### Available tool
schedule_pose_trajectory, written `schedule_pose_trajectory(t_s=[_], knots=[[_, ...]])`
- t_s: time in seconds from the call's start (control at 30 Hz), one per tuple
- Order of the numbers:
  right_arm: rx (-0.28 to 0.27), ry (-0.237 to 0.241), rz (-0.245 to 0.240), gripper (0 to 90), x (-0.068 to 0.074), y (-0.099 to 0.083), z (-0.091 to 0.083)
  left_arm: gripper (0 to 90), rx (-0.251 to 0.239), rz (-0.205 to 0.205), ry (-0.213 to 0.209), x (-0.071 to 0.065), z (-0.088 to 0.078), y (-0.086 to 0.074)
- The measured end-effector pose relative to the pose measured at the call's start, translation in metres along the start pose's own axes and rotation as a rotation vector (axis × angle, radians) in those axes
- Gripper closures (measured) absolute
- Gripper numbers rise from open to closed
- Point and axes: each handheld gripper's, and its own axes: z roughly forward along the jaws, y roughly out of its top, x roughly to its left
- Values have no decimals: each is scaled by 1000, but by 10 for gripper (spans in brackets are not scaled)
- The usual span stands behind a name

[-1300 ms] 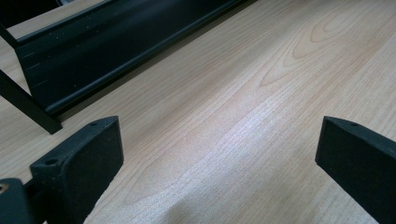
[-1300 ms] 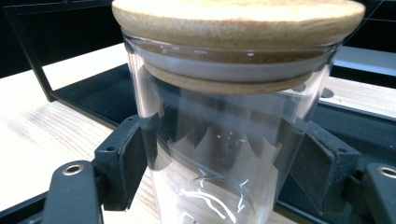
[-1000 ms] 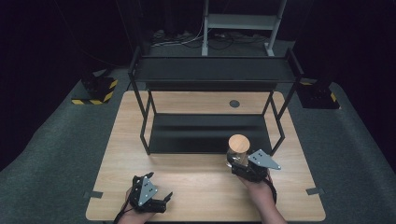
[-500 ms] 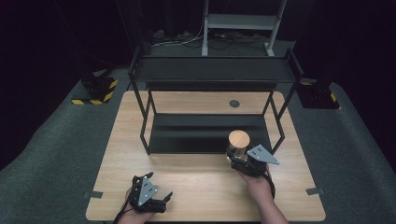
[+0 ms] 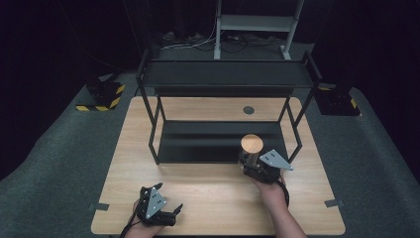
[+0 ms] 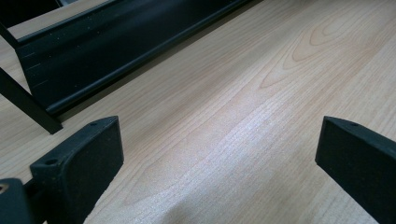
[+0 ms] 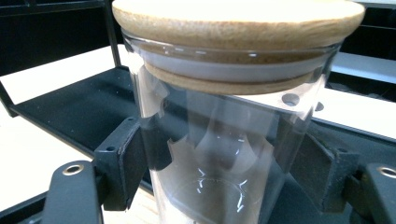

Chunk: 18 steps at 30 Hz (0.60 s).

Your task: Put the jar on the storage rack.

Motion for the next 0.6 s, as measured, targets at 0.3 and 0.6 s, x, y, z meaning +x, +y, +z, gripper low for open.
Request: schedule_pose_trajectory(t_s=[0.3,0.6], knots=[[-1,-5,1,256,-1,2,8,13,-2,0,-1,0,0,0],[-1,-8,3,256,-1,4,15,14,-3,-1,-2,0,0,0]])
